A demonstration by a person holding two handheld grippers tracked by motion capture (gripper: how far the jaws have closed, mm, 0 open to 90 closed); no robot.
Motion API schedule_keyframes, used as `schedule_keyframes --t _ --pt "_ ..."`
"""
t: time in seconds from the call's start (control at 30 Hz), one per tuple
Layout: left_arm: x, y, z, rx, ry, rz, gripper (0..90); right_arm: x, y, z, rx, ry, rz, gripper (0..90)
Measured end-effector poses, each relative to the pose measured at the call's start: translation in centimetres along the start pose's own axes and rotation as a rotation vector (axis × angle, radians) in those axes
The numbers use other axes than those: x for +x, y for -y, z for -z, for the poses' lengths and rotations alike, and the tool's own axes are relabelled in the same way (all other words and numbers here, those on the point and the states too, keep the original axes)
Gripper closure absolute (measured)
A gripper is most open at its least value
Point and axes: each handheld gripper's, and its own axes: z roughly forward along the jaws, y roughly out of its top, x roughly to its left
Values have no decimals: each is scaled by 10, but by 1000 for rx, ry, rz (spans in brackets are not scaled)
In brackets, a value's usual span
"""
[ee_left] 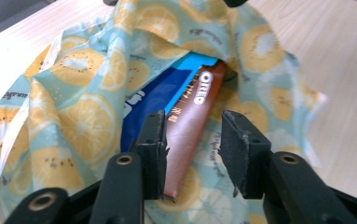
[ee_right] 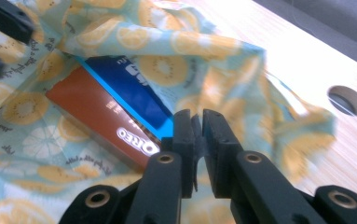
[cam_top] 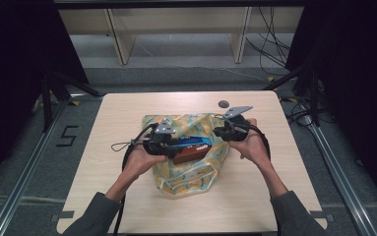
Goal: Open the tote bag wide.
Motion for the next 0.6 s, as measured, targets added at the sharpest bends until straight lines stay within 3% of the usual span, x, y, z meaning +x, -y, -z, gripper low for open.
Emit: schedule_keyframes --t 0.03,0.07,0.2,0.33,0.43,0.47,0.5,0.53,0.6 --pt "-2 2 3 -9 0 18 581 -2 3 4 -4 4 -9 829" --pt "-2 3 6 -15 6 -1 559 -6 5 9 -3 -2 17 816" --pt "-8 7 12 -37 -4 34 497 -11 18 21 -14 1 -5 691" --pt "-16 11 18 -54 -6 32 421 -13 32 26 -64 41 -33 559" --pt "-22 18 21 -56 -3 27 382 -14 40 32 -59 32 -104 529" --pt "-24 20 23 -59 1 20 377 -15 41 34 -60 30 -99 509" --pt "-27 24 24 -72 -11 19 375 -16 43 34 -73 47 -93 497" --pt "-29 27 26 -90 -40 23 375 -14 45 36 -64 34 -115 488" --pt "-32 35 28 -77 -55 23 368 -12 49 37 -77 45 -98 470"
